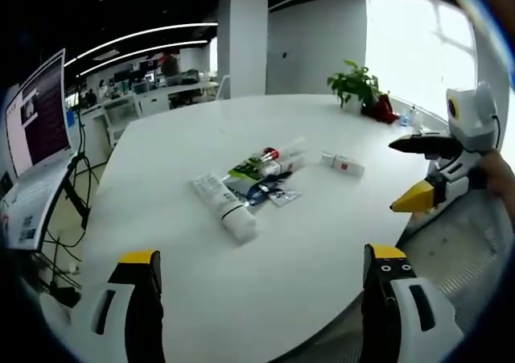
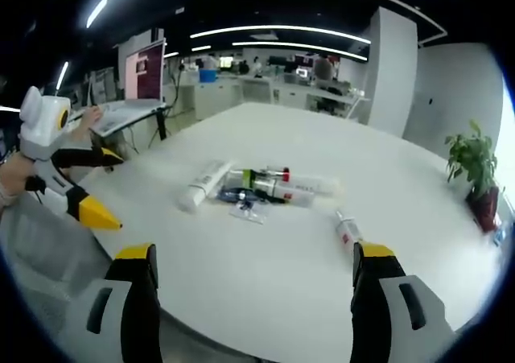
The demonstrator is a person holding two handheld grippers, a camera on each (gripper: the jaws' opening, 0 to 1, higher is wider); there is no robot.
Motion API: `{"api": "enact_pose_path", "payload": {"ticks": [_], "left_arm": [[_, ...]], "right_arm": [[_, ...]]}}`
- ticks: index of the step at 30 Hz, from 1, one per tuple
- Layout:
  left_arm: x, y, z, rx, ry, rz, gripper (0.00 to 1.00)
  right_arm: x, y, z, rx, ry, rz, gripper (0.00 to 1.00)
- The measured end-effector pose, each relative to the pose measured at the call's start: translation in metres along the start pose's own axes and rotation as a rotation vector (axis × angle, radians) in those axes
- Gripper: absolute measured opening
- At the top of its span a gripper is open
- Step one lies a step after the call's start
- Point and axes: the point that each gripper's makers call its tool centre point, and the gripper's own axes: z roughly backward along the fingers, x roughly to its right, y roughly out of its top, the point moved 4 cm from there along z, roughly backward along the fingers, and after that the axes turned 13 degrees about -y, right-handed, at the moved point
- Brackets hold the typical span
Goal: Arrange the skincare products in the storage area until every visible bottle or jar stands upright without overlapping.
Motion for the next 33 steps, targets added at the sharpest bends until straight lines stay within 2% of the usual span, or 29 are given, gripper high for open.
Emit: {"api": "enact_pose_path", "payload": {"ticks": [21,33], "left_arm": [[0.0007,0.0065,0.0022,0.031,-0.006,-0.009,0.99],[0.0017,0.0047,0.0006,0.020,-0.013,-0.002,0.99]], "right_arm": [[0.0000,0.0033,-0.0002,0.016,0.002,0.020,1.00],[-0.0023,0.0071,-0.0018,0.027,0.061,0.059,1.00]]}}
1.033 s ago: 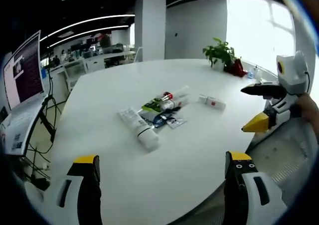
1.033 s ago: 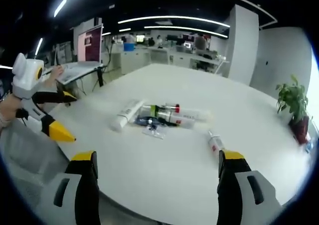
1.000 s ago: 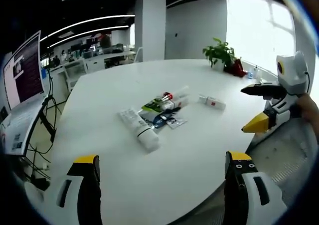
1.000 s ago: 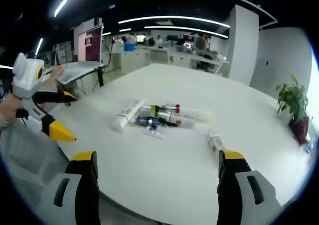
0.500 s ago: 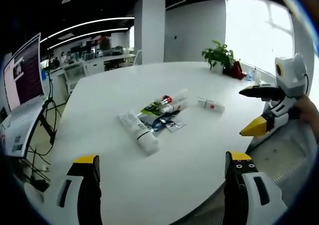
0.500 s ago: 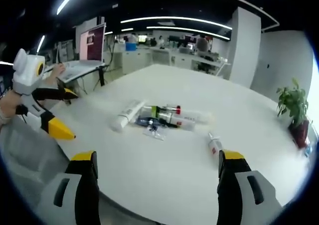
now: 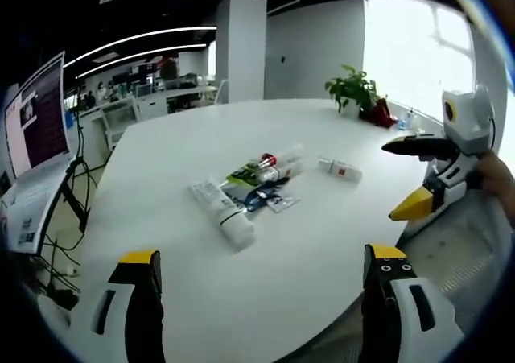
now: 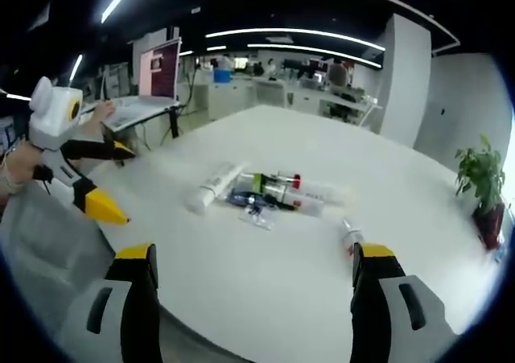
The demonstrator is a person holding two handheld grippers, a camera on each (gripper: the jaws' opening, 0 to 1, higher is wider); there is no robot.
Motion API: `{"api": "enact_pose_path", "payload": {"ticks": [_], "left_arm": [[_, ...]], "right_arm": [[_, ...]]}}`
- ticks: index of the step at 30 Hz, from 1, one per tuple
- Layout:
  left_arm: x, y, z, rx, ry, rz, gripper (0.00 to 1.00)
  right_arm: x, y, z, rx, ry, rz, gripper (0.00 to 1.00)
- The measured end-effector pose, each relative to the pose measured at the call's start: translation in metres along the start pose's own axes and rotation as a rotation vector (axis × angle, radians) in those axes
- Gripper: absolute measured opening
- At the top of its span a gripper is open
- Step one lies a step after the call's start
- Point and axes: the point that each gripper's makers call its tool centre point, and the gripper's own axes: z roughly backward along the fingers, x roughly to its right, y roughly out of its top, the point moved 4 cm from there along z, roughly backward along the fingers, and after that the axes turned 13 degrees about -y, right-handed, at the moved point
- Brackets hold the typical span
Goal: Arrange the skincare products in the storage area until every visible bottle or jar stands upright without overlapping.
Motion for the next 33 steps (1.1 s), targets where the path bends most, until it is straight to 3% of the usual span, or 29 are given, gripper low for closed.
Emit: {"api": "enact_pose_path", "payload": {"ticks": [6,14,24,33], "left_arm": [[0.000,0.001,-0.001,0.001,-0.005,-0.001,0.99],[-0.002,0.002,0.000,0.006,0.000,0.001,0.99],[-0.003,0.003,0.001,0.011,0.014,0.002,0.99],[-0.006,0.003,0.001,0.004,0.018,0.004,0.99]], "right_arm": [[0.014,0.007,-0.009,0.014,0.049,0.132,0.98],[0.024,0.019,-0.022,0.027,0.134,0.222,0.95],[0.039,0.024,-0.051,-0.010,0.188,0.384,0.91],[0.056,0.030,-0.079,-0.009,0.186,0.415,0.78]]}}
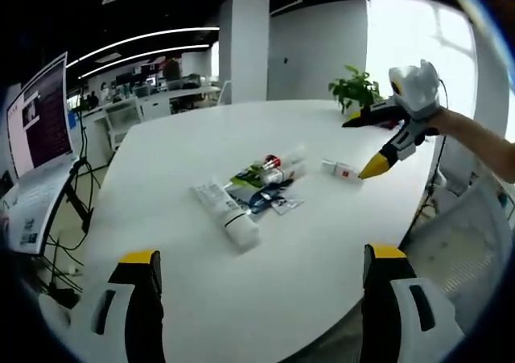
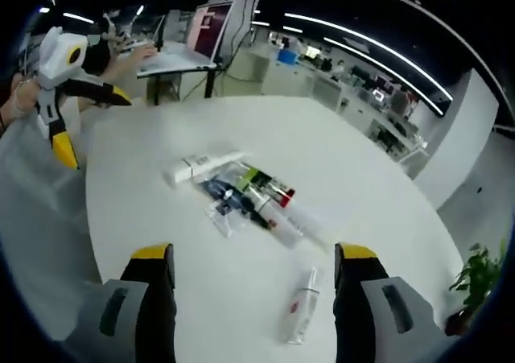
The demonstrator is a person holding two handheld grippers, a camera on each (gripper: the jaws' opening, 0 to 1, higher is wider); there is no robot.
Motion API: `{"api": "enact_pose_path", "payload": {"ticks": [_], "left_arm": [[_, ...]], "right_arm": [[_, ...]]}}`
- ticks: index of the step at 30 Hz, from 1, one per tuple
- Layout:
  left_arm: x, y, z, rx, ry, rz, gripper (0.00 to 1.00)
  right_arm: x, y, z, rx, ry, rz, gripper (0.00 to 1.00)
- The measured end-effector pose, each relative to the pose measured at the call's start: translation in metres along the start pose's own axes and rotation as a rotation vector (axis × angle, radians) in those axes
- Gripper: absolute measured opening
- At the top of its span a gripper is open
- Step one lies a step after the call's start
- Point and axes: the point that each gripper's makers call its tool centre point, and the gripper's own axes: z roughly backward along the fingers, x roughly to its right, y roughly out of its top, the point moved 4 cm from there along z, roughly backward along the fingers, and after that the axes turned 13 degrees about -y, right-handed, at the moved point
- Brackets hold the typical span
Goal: Arrange the skincare products in the storage area until every visible bottle or jar stands upright without overlapping.
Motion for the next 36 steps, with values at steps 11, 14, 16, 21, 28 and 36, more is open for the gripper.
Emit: {"api": "enact_pose_path", "payload": {"ticks": [11,14,16,21,28,36], "left_arm": [[-0.003,-0.002,0.000,-0.007,0.005,0.010,0.99],[-0.003,-0.003,-0.002,-0.013,0.002,0.009,0.99],[-0.004,-0.003,-0.002,-0.017,0.001,0.010,0.99],[-0.004,-0.005,-0.002,-0.023,0.004,0.015,0.99],[-0.005,-0.006,-0.002,-0.028,0.009,0.022,0.99],[-0.006,-0.008,-0.002,-0.035,0.013,0.032,0.99]], "right_arm": [[0.035,0.006,-0.036,-0.026,0.021,0.118,0.68],[0.042,0.008,-0.048,-0.020,0.032,0.170,0.65],[0.045,0.008,-0.054,-0.026,0.040,0.182,0.62],[0.054,0.013,-0.071,-0.030,0.064,0.192,0.58],[0.057,0.021,-0.088,-0.045,0.112,0.248,0.50],[0.056,0.024,-0.113,-0.092,0.167,0.304,0.41]]}}
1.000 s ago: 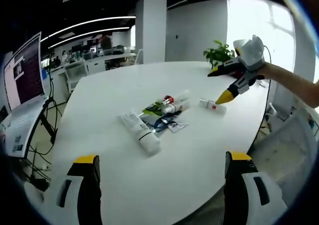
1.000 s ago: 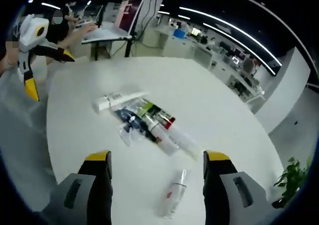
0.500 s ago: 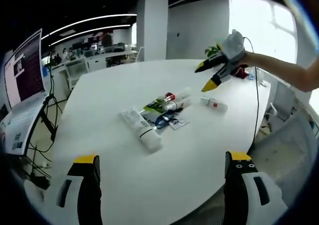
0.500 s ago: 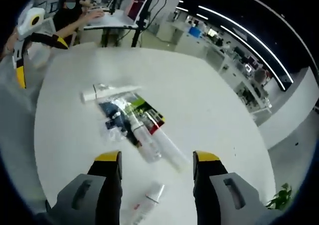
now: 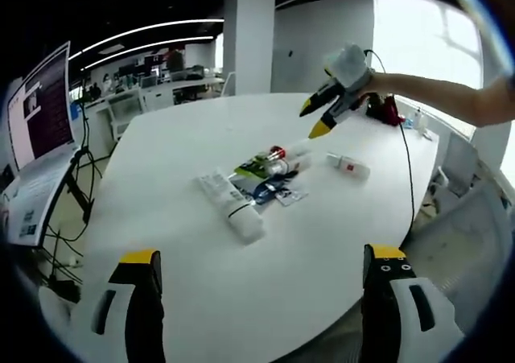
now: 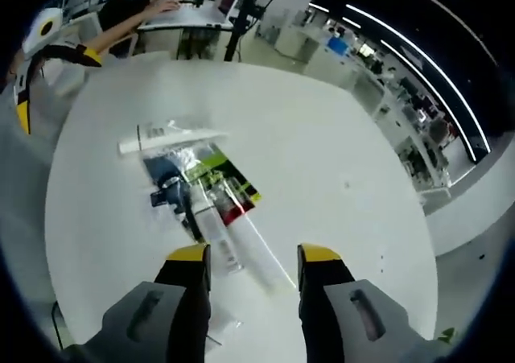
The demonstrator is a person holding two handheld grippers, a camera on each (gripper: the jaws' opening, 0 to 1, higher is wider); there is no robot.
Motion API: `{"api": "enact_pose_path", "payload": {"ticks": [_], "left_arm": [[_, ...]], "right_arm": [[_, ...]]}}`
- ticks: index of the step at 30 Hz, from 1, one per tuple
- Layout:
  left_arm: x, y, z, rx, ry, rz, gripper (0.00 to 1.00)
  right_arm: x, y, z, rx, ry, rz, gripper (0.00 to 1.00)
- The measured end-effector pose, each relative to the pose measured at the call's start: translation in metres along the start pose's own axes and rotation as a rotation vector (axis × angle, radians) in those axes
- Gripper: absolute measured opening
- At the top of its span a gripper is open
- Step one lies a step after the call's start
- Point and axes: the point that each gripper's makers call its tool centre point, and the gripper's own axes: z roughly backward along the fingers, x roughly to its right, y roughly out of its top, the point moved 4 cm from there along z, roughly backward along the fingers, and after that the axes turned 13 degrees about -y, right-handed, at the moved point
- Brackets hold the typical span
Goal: Arrange the skincare products in the storage area until every visible bottle or jar stands upright without overlapping.
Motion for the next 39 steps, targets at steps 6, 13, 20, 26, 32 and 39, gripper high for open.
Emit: {"api": "enact_pose_path", "payload": {"ticks": [6,13,20,26,32,39], "left_arm": [[-0.002,-0.001,0.000,-0.001,0.006,0.011,0.99],[-0.004,-0.002,0.001,-0.002,0.013,0.017,0.98],[-0.007,-0.002,0.000,-0.008,0.022,0.023,0.98],[-0.009,-0.003,0.000,-0.011,0.030,0.030,0.98],[-0.011,-0.004,0.000,-0.015,0.034,0.035,0.98],[-0.011,-0.006,0.000,-0.023,0.036,0.039,0.98]], "right_arm": [[-0.001,0.000,-0.011,-0.021,0.058,0.002,0.35],[-0.007,-0.001,-0.022,-0.061,0.109,0.018,0.34],[-0.006,-0.004,-0.040,-0.100,0.121,0.042,0.34],[-0.007,-0.004,-0.052,-0.113,0.147,0.056,0.34],[-0.007,-0.005,-0.066,-0.131,0.188,0.085,0.34],[-0.011,-0.010,-0.072,-0.158,0.235,0.104,0.34]]}}
